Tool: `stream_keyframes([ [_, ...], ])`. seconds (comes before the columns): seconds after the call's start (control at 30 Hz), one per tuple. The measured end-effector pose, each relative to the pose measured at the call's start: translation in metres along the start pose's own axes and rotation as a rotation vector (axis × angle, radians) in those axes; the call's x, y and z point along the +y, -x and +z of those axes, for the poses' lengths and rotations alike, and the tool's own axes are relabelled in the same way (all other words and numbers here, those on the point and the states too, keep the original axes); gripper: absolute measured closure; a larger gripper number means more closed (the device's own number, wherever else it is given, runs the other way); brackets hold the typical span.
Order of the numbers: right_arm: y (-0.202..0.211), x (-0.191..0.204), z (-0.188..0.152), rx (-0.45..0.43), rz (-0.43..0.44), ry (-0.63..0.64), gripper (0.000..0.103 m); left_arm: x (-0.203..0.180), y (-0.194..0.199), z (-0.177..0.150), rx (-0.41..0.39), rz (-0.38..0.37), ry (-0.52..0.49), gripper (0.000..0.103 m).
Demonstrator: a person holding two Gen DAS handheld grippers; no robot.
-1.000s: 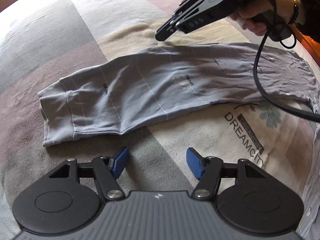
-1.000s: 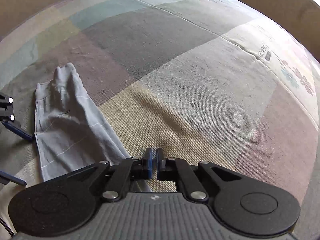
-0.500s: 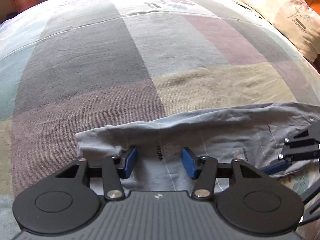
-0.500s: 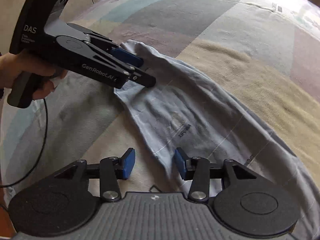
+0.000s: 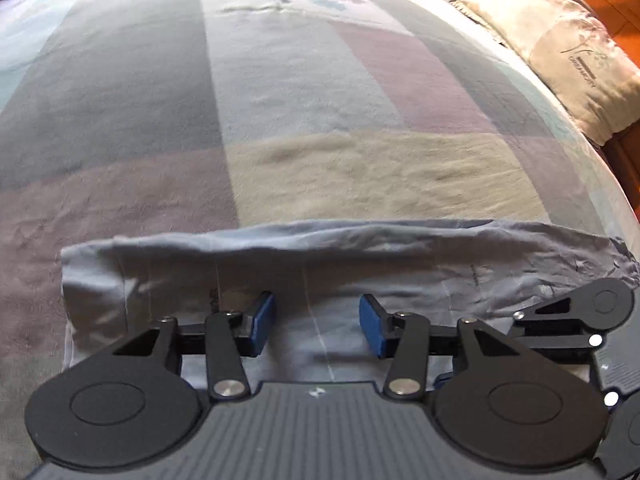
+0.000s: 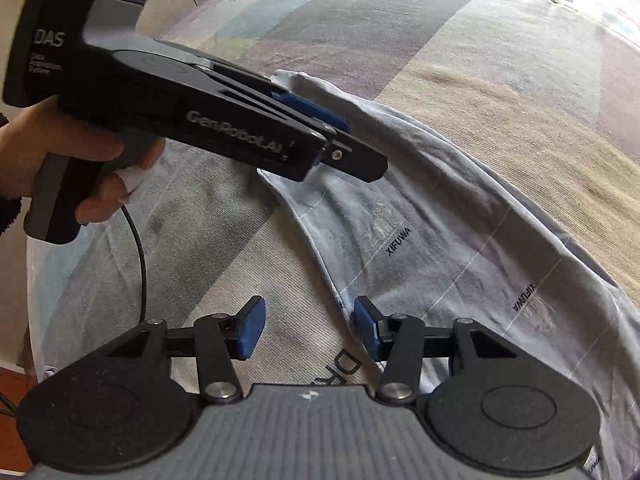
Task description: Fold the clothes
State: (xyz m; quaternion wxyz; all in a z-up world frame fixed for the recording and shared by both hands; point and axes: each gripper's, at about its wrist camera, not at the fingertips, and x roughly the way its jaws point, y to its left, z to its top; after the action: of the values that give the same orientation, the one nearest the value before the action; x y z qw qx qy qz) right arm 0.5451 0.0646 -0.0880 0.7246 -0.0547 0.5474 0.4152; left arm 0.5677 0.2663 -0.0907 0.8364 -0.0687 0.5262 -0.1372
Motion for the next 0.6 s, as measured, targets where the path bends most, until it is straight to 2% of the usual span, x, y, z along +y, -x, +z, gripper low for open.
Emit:
stream_keyframes([
  [0.03, 0.002, 0.000, -0.002, 0.001, -0.005, -0.006, 0.048, 0.007, 0.002, -0.005, -0.003, -0.005, 0.029, 0.058],
  [0.1, 0.011, -0.003, -0.005, -0.006, -0.022, -0.012, 0.049, 0.015, 0.010, -0.012, 0.035, 0.033, 0.072, 0.060],
  [0.2, 0.029, -0.010, -0.012, -0.066, -0.076, -0.002, 0.049, 0.014, 0.020, -0.024, 0.100, 0.077, 0.017, 0.059],
  [0.27, 0.032, -0.018, -0.012, -0.099, -0.113, -0.007, 0.049, 0.013, 0.023, -0.018, 0.130, 0.071, 0.032, 0.060],
  [0.33, 0.031, -0.025, -0.012, -0.112, -0.135, -0.020, 0.049, 0.008, 0.027, -0.006, 0.110, 0.035, 0.049, 0.061],
  [0.4, 0.020, -0.022, -0.020, -0.068, -0.111, -0.035, 0.047, -0.004, 0.025, 0.010, 0.072, -0.065, 0.063, 0.058],
  [0.43, 0.015, -0.021, -0.023, -0.046, -0.099, -0.043, 0.041, -0.010, 0.023, 0.018, 0.054, -0.114, 0.068, 0.055],
  [0.53, 0.010, -0.005, -0.037, -0.022, -0.107, 0.013, 0.033, -0.038, -0.004, 0.035, 0.050, -0.194, 0.028, 0.055],
  [0.6, 0.010, -0.005, -0.040, -0.033, -0.108, 0.005, 0.032, -0.051, -0.023, 0.042, 0.057, -0.233, 0.030, 0.056],
])
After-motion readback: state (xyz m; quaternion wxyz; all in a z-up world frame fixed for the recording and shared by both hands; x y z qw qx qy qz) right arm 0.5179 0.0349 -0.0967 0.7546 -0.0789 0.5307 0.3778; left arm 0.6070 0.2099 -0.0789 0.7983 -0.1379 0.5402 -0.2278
